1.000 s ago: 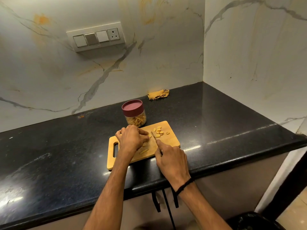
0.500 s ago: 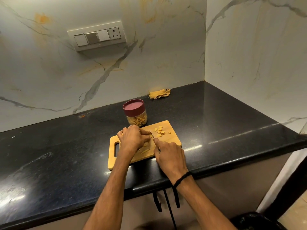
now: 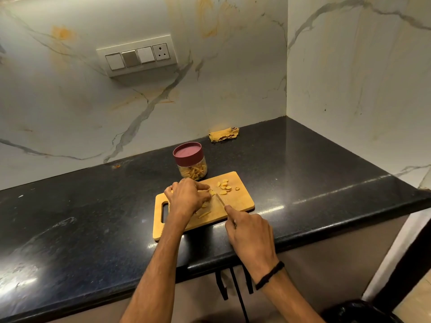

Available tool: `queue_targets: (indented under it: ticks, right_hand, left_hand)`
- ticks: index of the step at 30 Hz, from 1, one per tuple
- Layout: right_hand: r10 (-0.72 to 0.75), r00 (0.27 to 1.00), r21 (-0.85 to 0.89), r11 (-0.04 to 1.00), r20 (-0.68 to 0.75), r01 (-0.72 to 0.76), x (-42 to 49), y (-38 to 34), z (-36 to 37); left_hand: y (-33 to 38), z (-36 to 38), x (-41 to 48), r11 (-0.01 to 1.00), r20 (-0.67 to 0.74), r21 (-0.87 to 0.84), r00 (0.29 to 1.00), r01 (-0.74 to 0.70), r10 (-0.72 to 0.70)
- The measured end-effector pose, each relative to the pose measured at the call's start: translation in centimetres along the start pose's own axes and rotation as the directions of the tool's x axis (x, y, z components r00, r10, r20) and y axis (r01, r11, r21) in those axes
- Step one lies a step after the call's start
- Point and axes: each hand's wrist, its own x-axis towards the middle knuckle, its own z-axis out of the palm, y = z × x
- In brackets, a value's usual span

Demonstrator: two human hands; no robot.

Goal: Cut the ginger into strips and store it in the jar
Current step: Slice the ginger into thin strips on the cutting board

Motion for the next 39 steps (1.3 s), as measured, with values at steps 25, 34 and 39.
queue_targets:
  ticks: [25,34,39]
  right_hand:
    - [-0.055,0.998,0.047,0.997,-0.009,0.055,3.9,-0.9,0.8]
    - [-0.069,0.997,-0.073,0.995,0.043,0.072,1.5,-0.7,0.4]
    - [-0.032,0.999,0.000,1.000,0.034,0.032,-0.1,0.3,-0.6]
  left_hand:
    - [-0.7,0.7,0.8,0.993,0.032,-0.112,0.999,-0.030,0.034]
    - [-0.4,0.1,0.2,0.996,0.019,-0.094,1.000,0.005,-0.003]
    - [-0.2,0.1,0.2,0.996,-0.005,-0.085,0.999,0.033,-0.033]
